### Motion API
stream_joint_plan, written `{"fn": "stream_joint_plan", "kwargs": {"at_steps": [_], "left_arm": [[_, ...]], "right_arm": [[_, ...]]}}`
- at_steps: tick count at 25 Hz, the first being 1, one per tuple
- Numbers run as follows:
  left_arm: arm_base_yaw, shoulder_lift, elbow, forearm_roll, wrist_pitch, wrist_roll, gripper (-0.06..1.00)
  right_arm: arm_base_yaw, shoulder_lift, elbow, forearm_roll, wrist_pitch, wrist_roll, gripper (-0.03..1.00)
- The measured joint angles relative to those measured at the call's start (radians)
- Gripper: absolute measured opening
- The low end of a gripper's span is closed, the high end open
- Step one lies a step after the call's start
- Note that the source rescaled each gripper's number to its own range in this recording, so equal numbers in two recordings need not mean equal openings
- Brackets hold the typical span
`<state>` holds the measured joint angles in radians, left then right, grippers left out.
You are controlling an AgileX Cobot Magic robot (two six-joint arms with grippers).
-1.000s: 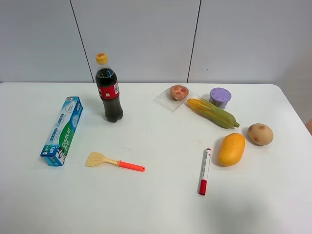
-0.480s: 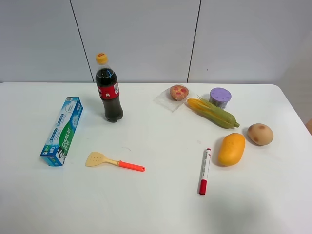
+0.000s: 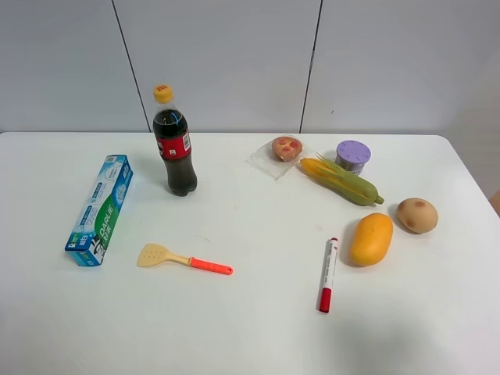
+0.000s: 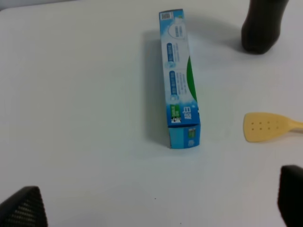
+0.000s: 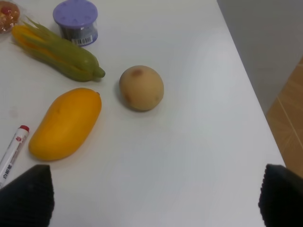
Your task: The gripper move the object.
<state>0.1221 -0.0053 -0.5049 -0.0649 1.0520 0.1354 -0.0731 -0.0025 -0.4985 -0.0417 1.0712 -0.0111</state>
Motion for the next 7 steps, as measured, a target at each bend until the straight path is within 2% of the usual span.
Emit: {"fn": "stream_joint_plan", "kwargs": {"at_steps": [7], "left_arm": [[0.000, 0.000, 0.000, 0.000, 0.000, 0.000, 1.00]], "right_arm": [[0.000, 0.000, 0.000, 0.000, 0.000, 0.000, 1.00]]}}
